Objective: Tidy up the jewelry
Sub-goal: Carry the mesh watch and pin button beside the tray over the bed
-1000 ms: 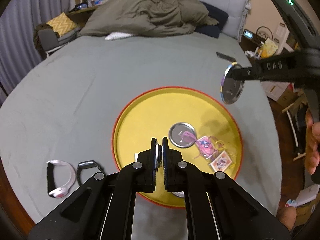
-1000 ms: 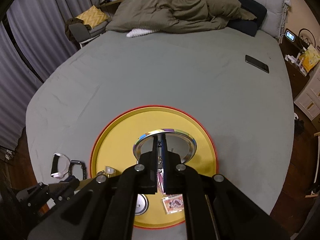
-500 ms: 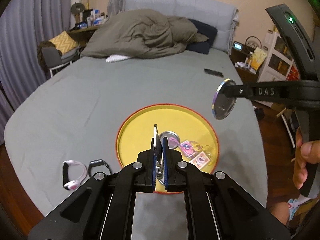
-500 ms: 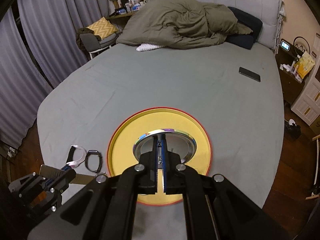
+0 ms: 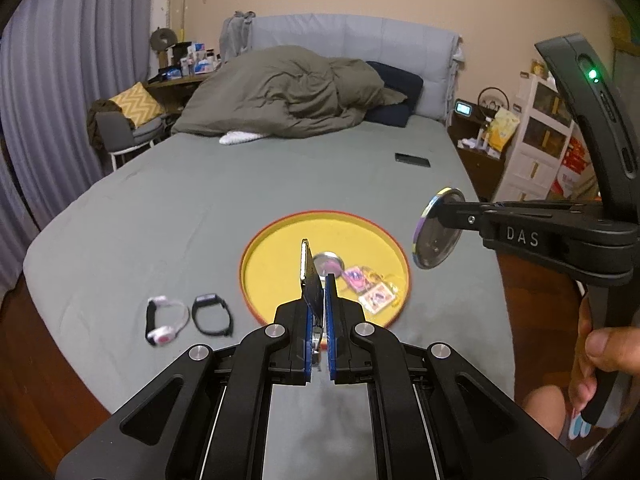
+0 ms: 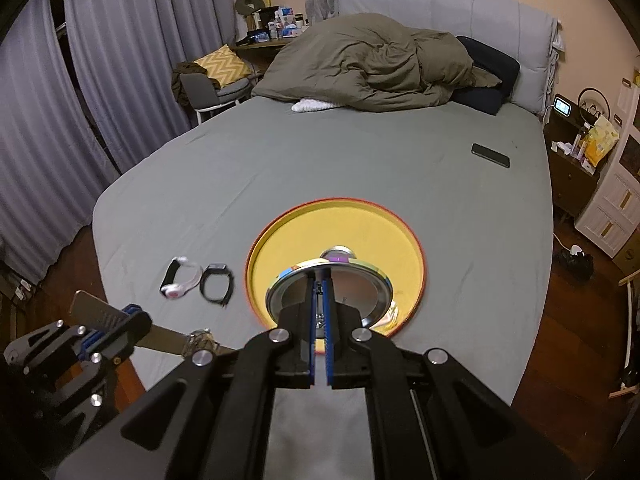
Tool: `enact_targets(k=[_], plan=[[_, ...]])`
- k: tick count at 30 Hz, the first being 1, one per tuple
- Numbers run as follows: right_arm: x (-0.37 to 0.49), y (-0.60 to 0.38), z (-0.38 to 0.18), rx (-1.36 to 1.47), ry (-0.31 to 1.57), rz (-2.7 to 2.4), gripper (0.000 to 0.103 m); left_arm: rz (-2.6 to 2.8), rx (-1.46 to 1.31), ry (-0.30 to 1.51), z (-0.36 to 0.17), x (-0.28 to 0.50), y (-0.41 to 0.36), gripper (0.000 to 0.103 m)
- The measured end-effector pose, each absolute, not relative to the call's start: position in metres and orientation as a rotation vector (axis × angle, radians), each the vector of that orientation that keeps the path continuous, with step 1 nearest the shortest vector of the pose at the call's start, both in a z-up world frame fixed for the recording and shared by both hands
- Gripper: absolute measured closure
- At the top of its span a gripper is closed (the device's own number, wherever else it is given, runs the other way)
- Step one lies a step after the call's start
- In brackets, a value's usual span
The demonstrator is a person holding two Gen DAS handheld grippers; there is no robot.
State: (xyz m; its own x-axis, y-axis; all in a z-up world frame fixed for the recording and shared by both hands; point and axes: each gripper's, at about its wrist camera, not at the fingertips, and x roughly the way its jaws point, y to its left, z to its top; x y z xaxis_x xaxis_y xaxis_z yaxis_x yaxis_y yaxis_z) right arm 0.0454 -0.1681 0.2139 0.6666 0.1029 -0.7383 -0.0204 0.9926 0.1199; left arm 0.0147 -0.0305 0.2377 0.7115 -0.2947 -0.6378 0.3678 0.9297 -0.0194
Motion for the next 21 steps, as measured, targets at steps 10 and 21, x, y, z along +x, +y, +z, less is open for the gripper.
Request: enact_targets(k=[10, 21], plan=[[0.020, -0.150, 0.155, 0.103, 0.907, 0.097, 0.099, -0.354, 0.106, 0.736, 0.186, -0.020, -0.023, 0.098], [0.031, -0.132, 0.071, 0.100, 1.048, 0.109, 0.099, -0.313, 0.097, 0.834, 0.125, -0.009, -0.008, 0.098]])
